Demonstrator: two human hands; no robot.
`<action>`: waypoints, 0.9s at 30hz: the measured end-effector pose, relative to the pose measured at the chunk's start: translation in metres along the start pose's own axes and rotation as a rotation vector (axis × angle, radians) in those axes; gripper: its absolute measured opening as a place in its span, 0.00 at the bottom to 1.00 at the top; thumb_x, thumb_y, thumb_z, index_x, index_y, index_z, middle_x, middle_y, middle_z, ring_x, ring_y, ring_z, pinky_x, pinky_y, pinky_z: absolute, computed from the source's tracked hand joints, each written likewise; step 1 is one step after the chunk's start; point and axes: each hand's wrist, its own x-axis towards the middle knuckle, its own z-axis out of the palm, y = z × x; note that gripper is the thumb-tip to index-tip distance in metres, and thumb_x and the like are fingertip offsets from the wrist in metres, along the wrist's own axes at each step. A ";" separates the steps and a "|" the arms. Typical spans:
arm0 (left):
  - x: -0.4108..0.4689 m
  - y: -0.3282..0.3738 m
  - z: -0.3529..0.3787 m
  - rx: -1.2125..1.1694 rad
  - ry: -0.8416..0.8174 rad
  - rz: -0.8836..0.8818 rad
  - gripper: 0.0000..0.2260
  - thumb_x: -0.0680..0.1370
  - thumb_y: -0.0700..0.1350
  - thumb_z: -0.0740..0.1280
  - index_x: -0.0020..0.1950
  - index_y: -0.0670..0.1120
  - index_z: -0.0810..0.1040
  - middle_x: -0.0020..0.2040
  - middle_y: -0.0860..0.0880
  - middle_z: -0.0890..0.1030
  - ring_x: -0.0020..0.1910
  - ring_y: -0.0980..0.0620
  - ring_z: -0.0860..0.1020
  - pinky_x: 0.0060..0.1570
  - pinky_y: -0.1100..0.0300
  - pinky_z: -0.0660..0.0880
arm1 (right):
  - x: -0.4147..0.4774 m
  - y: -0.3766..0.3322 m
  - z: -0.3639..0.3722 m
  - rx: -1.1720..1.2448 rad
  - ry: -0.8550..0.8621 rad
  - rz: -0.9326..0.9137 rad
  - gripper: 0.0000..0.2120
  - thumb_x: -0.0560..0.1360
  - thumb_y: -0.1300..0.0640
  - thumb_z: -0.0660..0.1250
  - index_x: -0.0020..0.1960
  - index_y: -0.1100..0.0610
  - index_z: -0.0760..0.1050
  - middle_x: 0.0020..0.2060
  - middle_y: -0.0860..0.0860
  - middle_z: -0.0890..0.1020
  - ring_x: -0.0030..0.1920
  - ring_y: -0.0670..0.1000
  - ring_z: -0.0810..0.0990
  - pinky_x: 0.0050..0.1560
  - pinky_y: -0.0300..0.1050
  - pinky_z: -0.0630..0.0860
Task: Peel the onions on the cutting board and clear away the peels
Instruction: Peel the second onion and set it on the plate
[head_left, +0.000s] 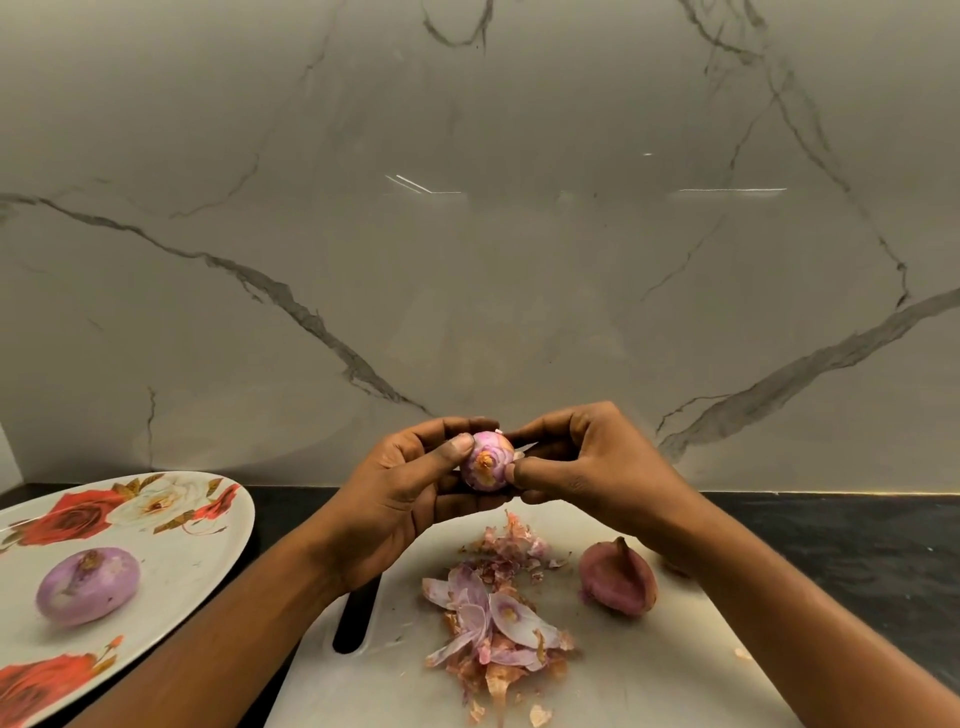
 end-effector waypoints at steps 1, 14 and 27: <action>0.000 0.000 0.001 0.002 -0.002 -0.001 0.18 0.78 0.42 0.67 0.68 0.41 0.79 0.62 0.38 0.84 0.60 0.36 0.84 0.51 0.52 0.86 | 0.000 0.000 0.002 -0.033 0.020 -0.015 0.13 0.75 0.60 0.79 0.59 0.55 0.85 0.43 0.52 0.90 0.44 0.51 0.90 0.50 0.50 0.87; 0.001 -0.003 0.001 -0.018 0.013 0.037 0.18 0.78 0.42 0.67 0.66 0.39 0.80 0.61 0.37 0.85 0.59 0.37 0.85 0.50 0.52 0.86 | -0.003 0.009 0.017 -0.231 0.308 -0.250 0.07 0.76 0.59 0.77 0.54 0.54 0.89 0.42 0.47 0.89 0.40 0.43 0.88 0.43 0.40 0.86; 0.003 -0.006 -0.005 0.058 -0.023 0.007 0.18 0.79 0.42 0.74 0.68 0.41 0.81 0.62 0.39 0.85 0.62 0.37 0.84 0.57 0.51 0.84 | 0.004 0.010 0.006 0.147 0.099 0.004 0.10 0.79 0.54 0.76 0.58 0.57 0.87 0.45 0.55 0.90 0.46 0.55 0.90 0.52 0.55 0.87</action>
